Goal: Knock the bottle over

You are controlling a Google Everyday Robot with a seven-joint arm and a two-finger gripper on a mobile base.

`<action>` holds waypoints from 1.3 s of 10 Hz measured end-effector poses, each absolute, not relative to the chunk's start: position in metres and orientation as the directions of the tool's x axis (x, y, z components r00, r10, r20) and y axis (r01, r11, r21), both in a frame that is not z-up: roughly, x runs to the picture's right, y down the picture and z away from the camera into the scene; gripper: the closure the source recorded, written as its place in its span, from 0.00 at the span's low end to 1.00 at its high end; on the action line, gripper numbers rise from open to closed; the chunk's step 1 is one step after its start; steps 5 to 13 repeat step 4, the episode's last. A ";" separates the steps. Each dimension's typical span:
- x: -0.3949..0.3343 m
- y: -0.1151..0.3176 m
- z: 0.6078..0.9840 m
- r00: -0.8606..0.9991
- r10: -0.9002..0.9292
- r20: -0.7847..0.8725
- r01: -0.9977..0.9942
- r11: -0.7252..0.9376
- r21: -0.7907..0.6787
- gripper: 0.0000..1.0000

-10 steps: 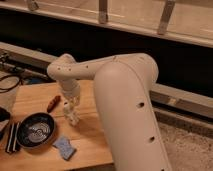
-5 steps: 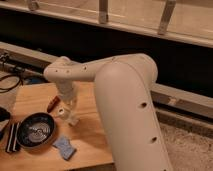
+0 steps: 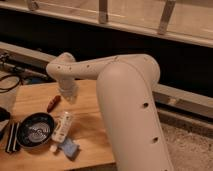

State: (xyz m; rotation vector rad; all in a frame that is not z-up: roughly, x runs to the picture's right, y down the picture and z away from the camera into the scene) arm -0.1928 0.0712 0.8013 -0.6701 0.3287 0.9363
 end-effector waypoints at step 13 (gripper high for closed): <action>-0.194 0.054 0.805 0.578 0.640 -0.506 -0.815 0.419 -0.401 1.00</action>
